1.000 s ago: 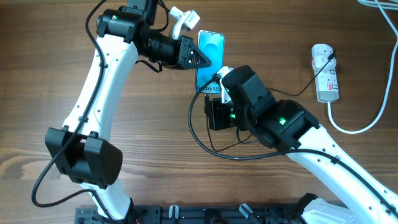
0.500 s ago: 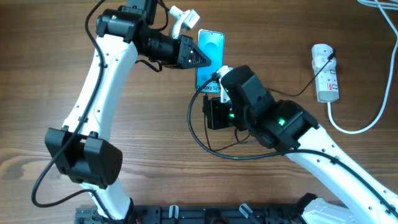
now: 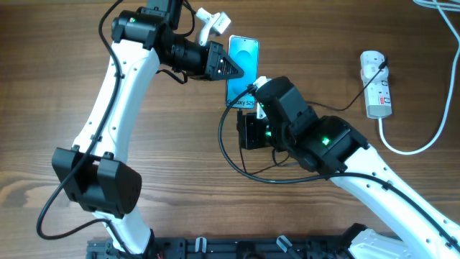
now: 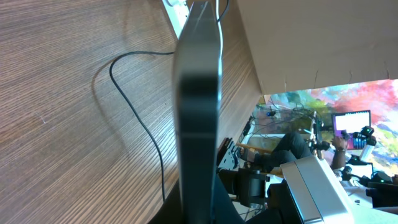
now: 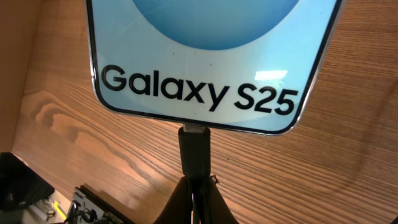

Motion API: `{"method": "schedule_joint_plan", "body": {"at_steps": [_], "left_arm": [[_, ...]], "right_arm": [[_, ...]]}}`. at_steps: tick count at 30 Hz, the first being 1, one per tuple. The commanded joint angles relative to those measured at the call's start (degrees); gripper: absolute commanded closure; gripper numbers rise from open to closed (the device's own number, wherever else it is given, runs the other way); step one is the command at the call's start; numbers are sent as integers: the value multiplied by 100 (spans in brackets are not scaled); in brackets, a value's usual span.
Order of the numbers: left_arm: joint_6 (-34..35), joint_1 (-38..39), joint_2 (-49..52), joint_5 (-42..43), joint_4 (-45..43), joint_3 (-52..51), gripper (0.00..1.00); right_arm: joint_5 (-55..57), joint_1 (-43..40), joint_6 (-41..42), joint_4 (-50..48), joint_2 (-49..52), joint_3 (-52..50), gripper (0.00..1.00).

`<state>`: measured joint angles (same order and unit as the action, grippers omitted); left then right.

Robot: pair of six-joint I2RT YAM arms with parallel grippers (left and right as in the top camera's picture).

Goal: Plug charger to phone and switch on socket
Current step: 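Push the USB-C plug up into the phone's bottom port with right gripper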

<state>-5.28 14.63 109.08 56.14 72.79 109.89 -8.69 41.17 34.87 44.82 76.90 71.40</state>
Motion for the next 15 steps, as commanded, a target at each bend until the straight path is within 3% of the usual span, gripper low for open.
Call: {"method": "schedule_joint_plan", "body": {"at_steps": [1,15], "left_arm": [[-39,55,-74,101,68,81,96],[-39,55,-74,101,166,81,96]], "right_arm": [[420,-63,116,-197,13,188,96],[474,-332,-511,-509,13,297,95]]}}
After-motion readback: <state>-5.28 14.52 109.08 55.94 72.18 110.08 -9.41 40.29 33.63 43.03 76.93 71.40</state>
